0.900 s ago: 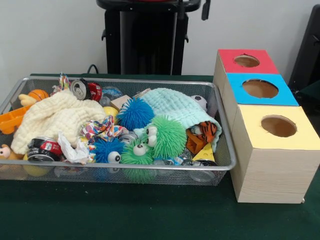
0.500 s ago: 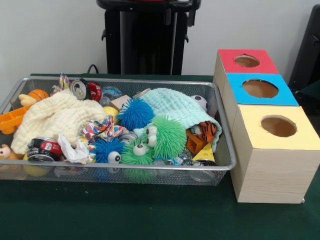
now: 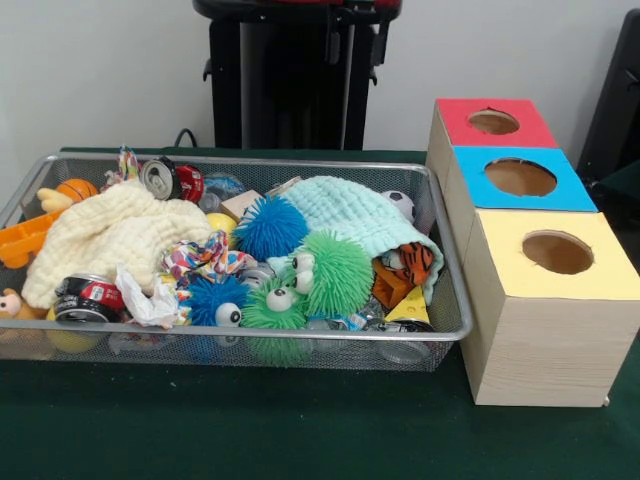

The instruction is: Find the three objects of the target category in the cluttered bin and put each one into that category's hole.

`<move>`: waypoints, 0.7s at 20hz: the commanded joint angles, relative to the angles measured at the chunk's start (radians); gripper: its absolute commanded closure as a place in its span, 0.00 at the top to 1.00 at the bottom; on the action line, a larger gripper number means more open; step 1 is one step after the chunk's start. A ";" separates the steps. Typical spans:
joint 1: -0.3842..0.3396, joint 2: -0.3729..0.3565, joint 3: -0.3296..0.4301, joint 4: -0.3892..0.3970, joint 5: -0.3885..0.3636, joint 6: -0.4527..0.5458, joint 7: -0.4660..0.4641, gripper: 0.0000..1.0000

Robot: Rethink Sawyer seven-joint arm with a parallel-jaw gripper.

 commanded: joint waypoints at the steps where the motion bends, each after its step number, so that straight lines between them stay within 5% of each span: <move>1: -0.046 0.110 0.080 0.026 -0.087 -0.148 0.097 1.00; 14: 0.031 0.245 0.003 -0.008 -0.129 -0.291 0.160 1.00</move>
